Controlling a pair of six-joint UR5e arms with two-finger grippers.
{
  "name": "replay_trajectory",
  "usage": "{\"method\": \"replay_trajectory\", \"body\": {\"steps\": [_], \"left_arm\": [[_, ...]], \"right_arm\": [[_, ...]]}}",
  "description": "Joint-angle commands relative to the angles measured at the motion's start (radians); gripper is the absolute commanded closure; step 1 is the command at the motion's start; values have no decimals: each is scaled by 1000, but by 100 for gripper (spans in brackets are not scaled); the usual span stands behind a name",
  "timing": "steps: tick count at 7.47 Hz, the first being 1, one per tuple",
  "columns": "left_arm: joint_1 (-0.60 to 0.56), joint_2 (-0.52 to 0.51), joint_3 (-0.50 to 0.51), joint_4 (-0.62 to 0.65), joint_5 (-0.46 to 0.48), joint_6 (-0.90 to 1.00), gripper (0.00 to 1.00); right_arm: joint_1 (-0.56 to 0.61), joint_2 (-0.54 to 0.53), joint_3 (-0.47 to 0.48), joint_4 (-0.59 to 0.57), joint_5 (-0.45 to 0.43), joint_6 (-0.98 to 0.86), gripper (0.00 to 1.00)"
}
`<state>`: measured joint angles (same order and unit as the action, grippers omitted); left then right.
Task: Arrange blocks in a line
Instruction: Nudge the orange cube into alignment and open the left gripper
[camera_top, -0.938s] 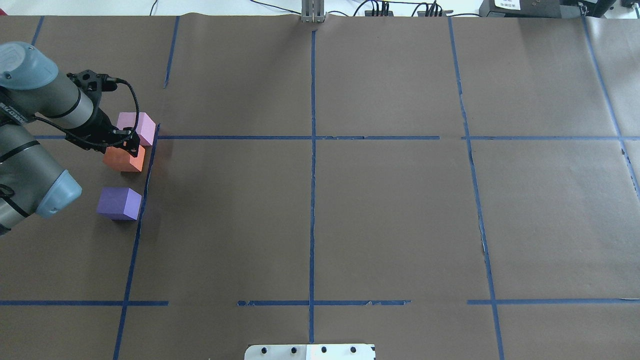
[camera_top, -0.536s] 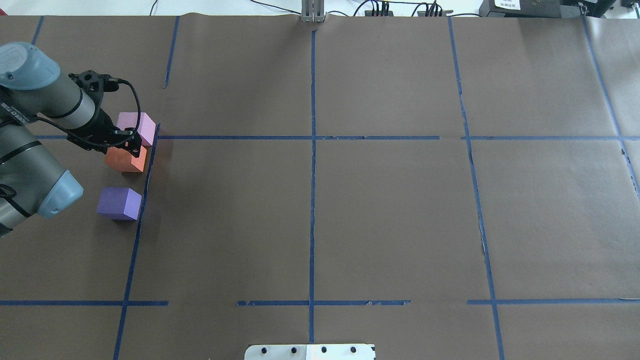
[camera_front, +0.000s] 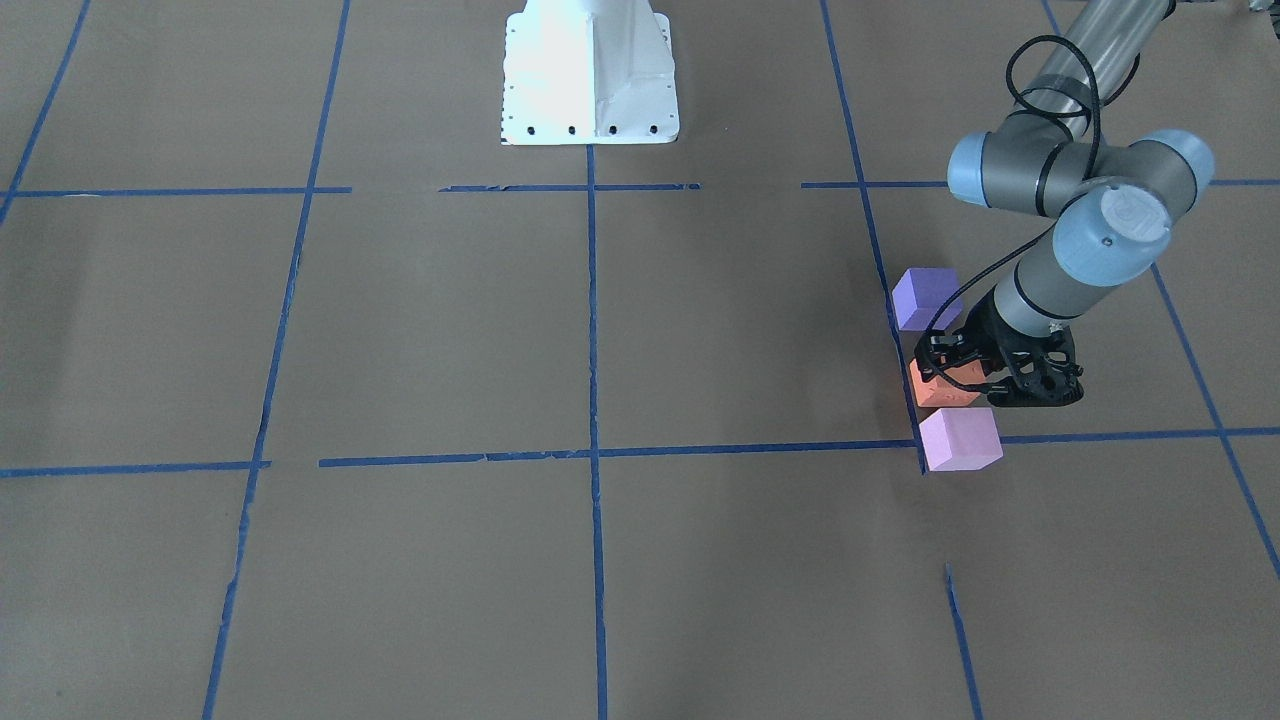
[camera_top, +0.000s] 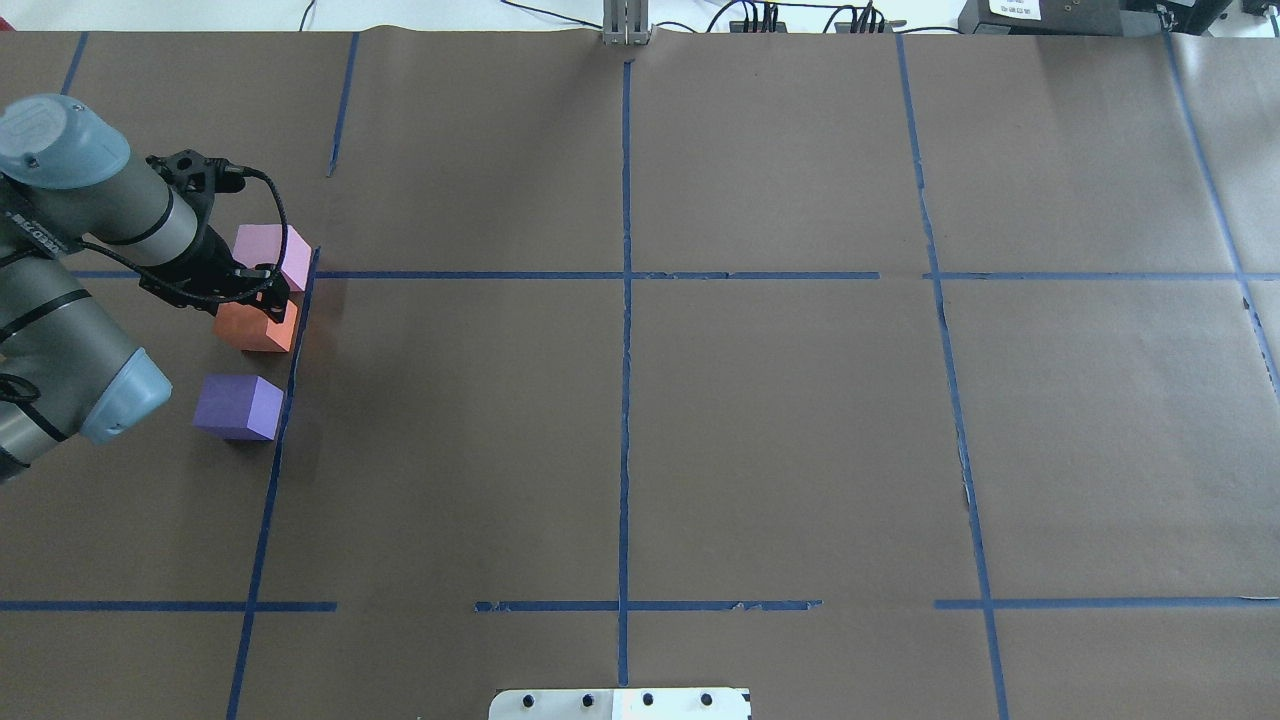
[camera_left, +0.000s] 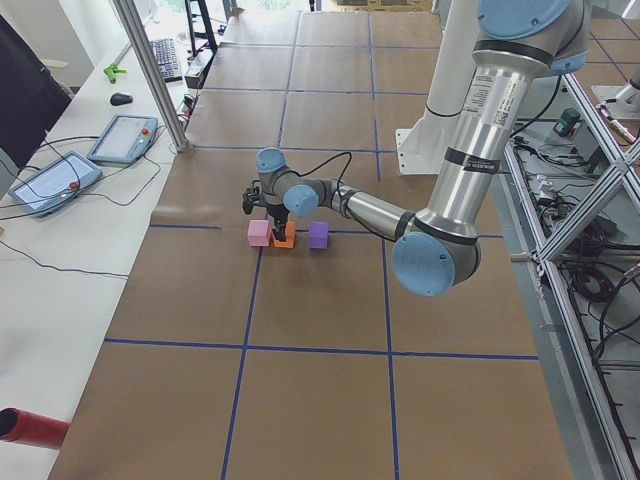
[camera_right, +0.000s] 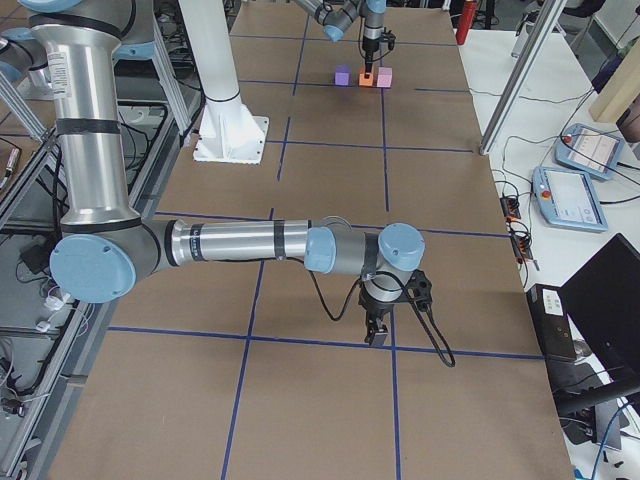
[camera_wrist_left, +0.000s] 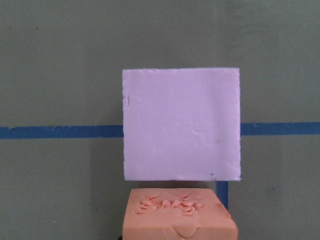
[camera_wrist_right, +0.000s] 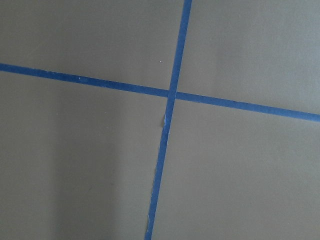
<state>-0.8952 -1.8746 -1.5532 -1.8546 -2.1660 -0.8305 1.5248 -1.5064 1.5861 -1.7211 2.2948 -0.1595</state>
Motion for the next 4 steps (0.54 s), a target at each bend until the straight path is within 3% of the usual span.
{"method": "replay_trajectory", "body": {"steps": [1,3,4], "left_arm": [[1,0,-2,0,0,1,31],[1,0,-1,0,-2,1,19],[1,0,-1,0,-2,2,6]], "right_arm": [[2,0,0,0,0,0,0],[0,0,0,0,0,0,0],[0,0,0,0,0,0,0]]}}
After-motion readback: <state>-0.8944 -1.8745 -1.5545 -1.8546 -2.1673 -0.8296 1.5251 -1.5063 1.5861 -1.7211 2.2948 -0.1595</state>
